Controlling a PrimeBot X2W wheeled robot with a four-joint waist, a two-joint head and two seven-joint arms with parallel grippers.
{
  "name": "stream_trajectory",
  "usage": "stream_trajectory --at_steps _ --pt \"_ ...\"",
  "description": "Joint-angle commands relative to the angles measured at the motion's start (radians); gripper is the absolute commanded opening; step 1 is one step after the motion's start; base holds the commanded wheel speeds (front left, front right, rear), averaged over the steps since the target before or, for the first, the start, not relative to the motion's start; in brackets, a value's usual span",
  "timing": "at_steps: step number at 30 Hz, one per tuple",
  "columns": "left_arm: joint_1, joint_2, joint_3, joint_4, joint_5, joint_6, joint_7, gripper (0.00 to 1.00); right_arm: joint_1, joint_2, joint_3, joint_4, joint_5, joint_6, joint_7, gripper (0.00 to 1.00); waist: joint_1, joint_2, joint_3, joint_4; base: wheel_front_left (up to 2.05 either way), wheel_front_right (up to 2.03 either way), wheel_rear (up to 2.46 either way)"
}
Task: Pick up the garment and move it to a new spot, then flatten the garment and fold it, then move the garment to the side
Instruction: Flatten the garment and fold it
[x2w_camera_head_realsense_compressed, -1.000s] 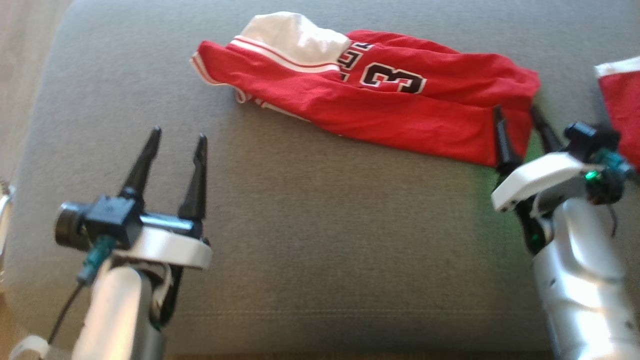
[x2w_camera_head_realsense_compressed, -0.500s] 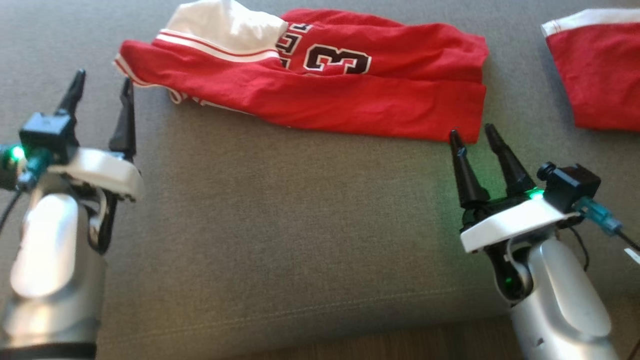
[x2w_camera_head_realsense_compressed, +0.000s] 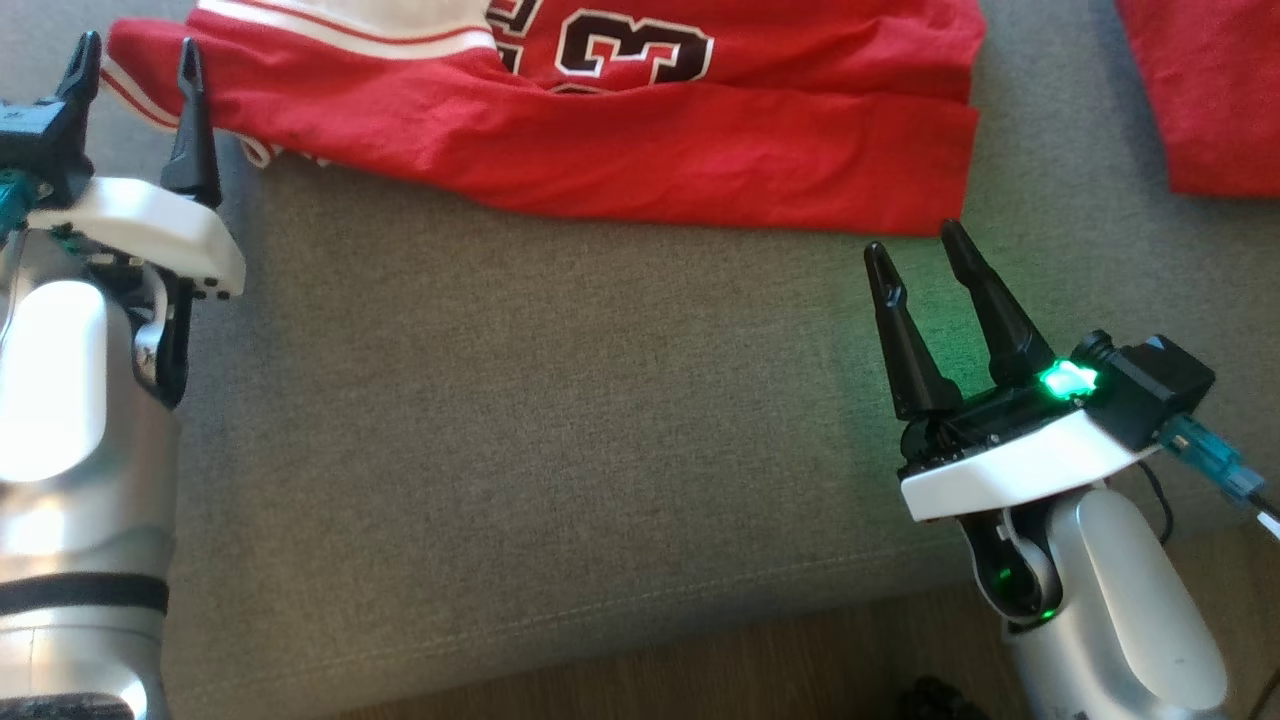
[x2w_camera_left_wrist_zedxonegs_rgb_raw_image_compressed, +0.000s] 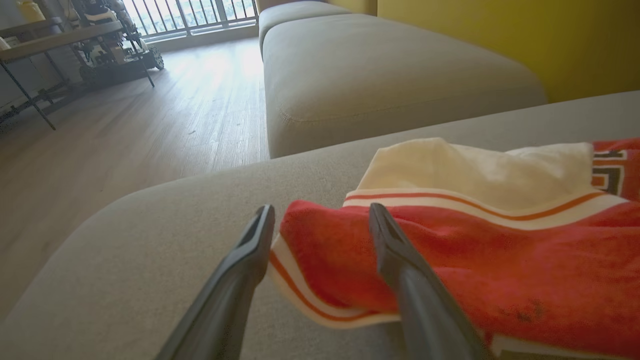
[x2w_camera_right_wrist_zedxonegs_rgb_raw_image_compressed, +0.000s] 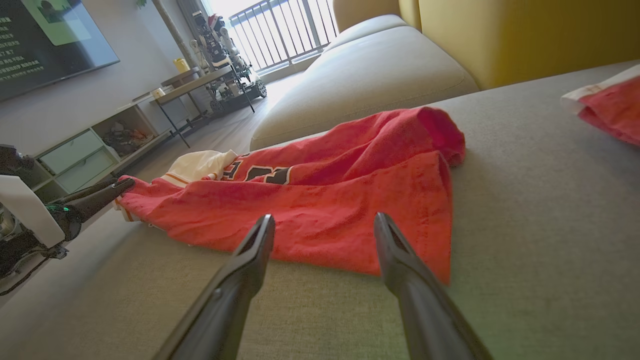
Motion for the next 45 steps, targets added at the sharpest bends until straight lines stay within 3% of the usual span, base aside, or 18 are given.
stream_trajectory --at_steps 1,6,7,8,9,10,15,24,31,36,38,39,40,45 --pt "-0.031 0.038 0.020 -0.008 -0.003 -0.003 0.001 1.00 0.005 0.009 0.024 -0.042 -0.007 0.000 0.004 1.00 -0.0001 0.0000 0.026 -0.001 0.00 0.00 0.00" --pt "-0.056 0.021 -0.017 0.066 -0.016 -0.021 0.009 1.00 0.002 0.009 0.022 -0.063 -0.014 0.000 0.008 1.00 -0.0001 0.0000 0.049 0.009 0.00 0.00 0.00" --pt "-0.059 0.021 -0.024 0.075 -0.019 -0.024 0.008 0.46 0.001 0.009 0.022 -0.065 -0.015 0.000 0.009 1.00 -0.0001 0.0000 0.051 0.012 0.00 0.00 0.00" --pt "-0.060 0.021 -0.031 0.080 -0.023 -0.027 0.005 0.21 0.000 0.009 0.023 -0.067 -0.015 0.000 0.008 1.00 -0.0001 0.0000 0.051 0.014 0.00 0.00 0.00" --pt "-0.059 0.020 -0.039 0.084 -0.027 -0.030 0.002 0.01 -0.001 0.009 0.024 -0.069 -0.015 0.000 0.008 1.00 -0.0001 0.0000 0.051 0.017 0.00 0.00 0.00" --pt "-0.057 0.018 -0.046 0.083 -0.032 -0.032 -0.001 0.00 -0.002 0.009 0.023 -0.069 -0.015 0.000 0.007 1.00 -0.0001 0.0000 0.049 0.020 0.00 0.00 0.00" --pt "-0.014 0.011 -0.079 0.005 -0.060 -0.039 -0.013 0.00 -0.005 0.009 0.024 -0.062 -0.009 0.000 0.002 1.00 -0.0001 0.0000 0.022 0.037 0.00 0.00 0.00" --pt "0.249 -0.007 -0.106 -0.349 -0.099 -0.041 -0.014 0.00 0.004 0.009 0.026 -0.031 0.012 0.000 -0.009 1.00 -0.0001 0.0000 -0.068 0.081 0.00 0.00 0.00" --pt "0.420 -0.006 -0.152 -0.426 -0.153 -0.041 0.003 0.00 0.020 0.009 0.019 -0.014 0.016 0.000 -0.011 1.00 -0.0001 0.0000 -0.126 0.124 0.00 0.00 0.00" --pt "0.508 0.034 -0.246 -0.472 -0.224 -0.041 0.078 0.00 0.028 0.009 0.016 -0.014 0.018 0.000 -0.012 1.00 -0.0001 0.0000 -0.141 0.151 0.00 0.00 0.00" --pt "0.524 0.048 -0.275 -0.480 -0.244 -0.041 0.107 0.45 0.025 0.009 0.020 -0.015 0.018 0.000 -0.012 1.00 -0.0001 0.0000 -0.139 0.154 0.00 0.00 0.00" --pt "0.531 0.053 -0.290 -0.481 -0.255 -0.041 0.126 0.80 0.024 0.009 0.021 -0.016 0.018 0.000 -0.012 1.00 -0.0001 0.0000 -0.138 0.155 0.00 0.00 0.00" --pt "0.535 0.059 -0.304 -0.484 -0.263 -0.041 0.144 1.00 0.023 0.009 0.023 -0.017 0.019 0.000 -0.012 1.00 -0.0001 0.0000 -0.135 0.155 0.00 0.00 0.00" --pt "0.510 0.082 -0.288 -0.529 -0.261 -0.018 0.135 1.00 0.017 0.009 0.024 -0.020 0.022 0.000 -0.012 1.00 -0.0001 0.0000 -0.118 0.142 0.00 0.00 0.00"
